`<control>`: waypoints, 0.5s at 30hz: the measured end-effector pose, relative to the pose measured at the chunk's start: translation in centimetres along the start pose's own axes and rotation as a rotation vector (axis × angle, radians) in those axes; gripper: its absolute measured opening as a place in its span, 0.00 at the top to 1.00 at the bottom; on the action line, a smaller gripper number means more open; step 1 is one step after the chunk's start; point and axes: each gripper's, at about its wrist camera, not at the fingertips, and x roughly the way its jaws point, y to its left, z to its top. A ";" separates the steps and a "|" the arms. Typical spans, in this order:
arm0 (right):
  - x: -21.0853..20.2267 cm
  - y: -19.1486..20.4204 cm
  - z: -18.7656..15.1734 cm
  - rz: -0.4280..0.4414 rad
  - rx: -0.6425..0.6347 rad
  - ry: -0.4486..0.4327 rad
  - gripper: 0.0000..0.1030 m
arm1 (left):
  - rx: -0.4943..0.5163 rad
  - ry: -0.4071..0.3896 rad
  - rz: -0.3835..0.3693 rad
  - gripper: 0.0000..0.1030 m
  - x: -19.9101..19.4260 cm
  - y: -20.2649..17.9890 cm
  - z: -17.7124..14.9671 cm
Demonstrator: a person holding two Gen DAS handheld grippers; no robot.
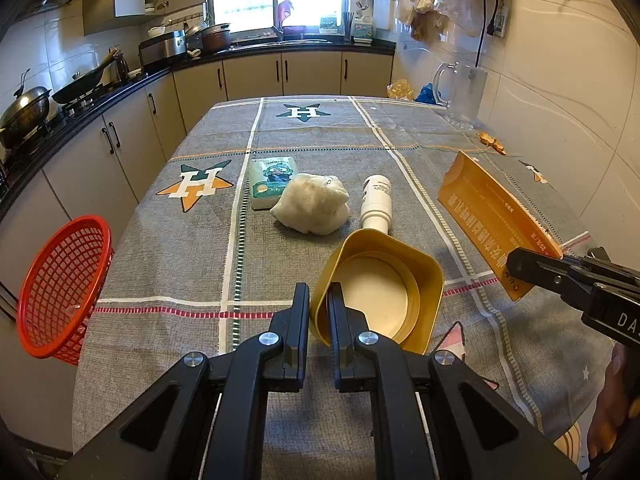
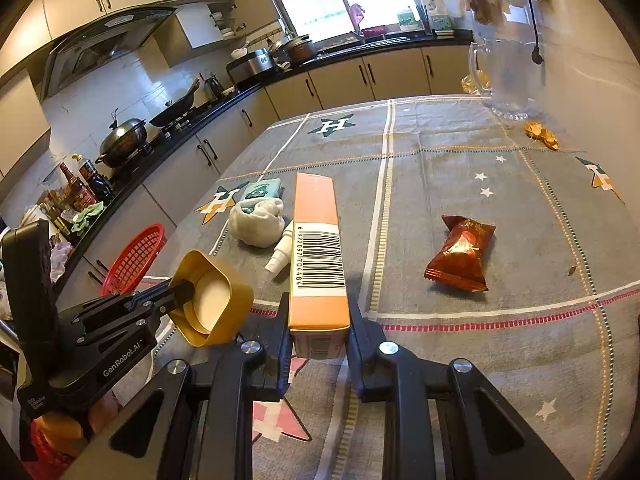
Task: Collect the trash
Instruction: 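Carry the gold container and orange box with both tools over the red basket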
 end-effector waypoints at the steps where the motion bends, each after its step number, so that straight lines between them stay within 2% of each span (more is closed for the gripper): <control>1: 0.0 0.0 0.0 0.001 0.001 0.000 0.76 | 0.001 0.000 0.000 0.92 0.0 0.0 0.0; 15: -0.1 1.0 0.1 0.032 -0.007 0.003 0.76 | -0.031 -0.018 0.011 0.92 -1.0 1.6 0.1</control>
